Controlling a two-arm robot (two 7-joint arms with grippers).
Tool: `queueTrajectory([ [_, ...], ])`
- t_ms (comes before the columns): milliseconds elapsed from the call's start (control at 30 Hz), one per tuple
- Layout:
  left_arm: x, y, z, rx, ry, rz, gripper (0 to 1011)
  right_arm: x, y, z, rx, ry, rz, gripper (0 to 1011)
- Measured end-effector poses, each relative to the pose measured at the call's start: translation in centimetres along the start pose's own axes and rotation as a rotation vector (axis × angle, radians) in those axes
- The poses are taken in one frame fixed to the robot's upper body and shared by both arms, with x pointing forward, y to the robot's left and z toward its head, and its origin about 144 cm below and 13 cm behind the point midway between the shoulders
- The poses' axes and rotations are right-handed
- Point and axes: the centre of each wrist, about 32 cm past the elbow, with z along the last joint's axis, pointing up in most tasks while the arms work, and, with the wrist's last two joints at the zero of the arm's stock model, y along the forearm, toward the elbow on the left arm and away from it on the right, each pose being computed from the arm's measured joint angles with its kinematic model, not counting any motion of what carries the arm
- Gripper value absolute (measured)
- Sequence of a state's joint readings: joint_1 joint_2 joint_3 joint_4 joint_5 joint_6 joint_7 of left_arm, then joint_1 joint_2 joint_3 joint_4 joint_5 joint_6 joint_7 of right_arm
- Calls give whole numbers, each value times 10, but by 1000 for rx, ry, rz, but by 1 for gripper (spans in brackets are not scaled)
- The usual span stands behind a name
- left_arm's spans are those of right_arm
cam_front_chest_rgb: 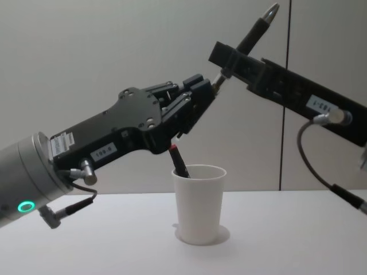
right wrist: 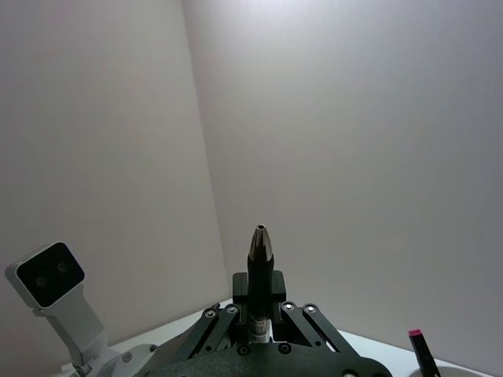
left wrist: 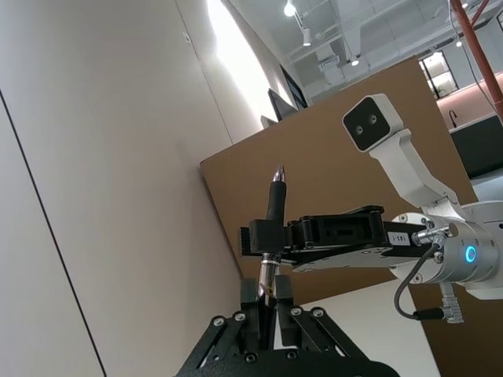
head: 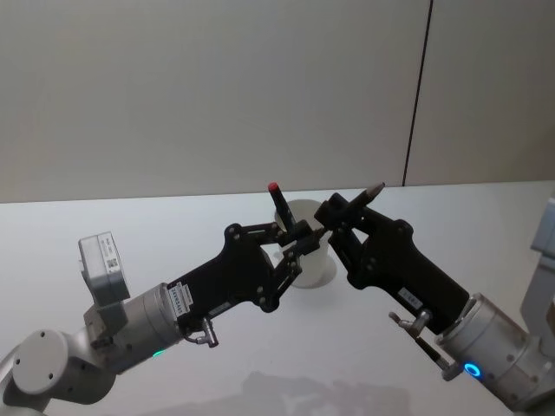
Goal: Place the pen into the pen holder.
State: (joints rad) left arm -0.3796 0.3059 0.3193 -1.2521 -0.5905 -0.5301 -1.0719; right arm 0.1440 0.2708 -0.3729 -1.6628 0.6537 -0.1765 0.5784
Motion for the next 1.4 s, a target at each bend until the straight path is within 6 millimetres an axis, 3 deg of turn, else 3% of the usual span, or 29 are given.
queueTrajectory([
  [933,0,0,0,0,0,0,970,0,0,0,7,-6,1,134],
  [1400,0,0,0,0,0,0,1000,3,-4,5,1,-64,-63,134],
])
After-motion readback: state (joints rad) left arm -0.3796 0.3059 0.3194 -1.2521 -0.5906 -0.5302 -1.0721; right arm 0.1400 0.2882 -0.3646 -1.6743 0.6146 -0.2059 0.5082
